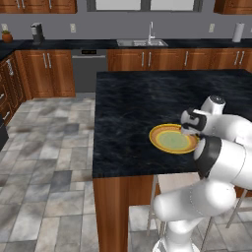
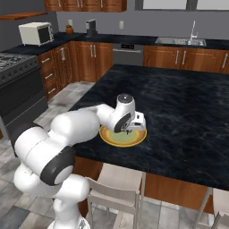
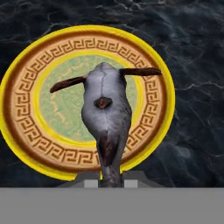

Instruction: Take the cheese, fish, and garlic from the fridge and place them on the plate on the dining counter to create an appetizer plate.

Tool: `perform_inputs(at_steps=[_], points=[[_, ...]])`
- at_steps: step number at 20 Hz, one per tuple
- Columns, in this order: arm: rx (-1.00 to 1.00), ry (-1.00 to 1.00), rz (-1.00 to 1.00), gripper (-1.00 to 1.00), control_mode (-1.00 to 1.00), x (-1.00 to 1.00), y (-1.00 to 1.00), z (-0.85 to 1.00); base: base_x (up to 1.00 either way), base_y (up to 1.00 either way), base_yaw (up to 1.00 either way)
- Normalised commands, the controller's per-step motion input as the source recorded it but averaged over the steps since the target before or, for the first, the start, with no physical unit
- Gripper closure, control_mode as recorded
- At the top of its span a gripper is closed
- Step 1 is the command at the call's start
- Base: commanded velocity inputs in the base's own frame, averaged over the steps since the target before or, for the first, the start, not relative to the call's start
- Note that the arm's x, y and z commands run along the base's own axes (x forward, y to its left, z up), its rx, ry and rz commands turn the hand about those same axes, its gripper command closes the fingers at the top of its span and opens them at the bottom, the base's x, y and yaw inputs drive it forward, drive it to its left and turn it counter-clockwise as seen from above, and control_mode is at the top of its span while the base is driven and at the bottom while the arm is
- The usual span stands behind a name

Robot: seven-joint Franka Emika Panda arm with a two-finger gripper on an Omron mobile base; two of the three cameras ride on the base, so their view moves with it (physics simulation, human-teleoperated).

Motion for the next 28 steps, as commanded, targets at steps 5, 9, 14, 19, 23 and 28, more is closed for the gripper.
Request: perform_inputs(at_steps=[5,9,14,19,23,28], points=[[0.0,0.0,0.0,1.0,-1.0,0.29,-0.01,-0.28,0.0,0.0,0.0],[0.0,0.0,0.0,1.0,-1.0,0.33,0.0,-0.2,0.0,0.0,0.0],[0.0,0.0,0.0,1.0,-1.0,0.31,-0.09,-0.22,0.0,0.0,0.0],[0.0,0.0,0.0,1.0,-1.0,0.34,-0.14,-0.23,0.0,0.0,0.0],[0.0,0.0,0.01,1.0,-1.0,0.19,-0.08,-0.29,0.0,0.0,0.0],[0.0,0.0,0.01,-1.0,-1.0,0.06,-0.01,-0.28,0.0,0.0,0.0]])
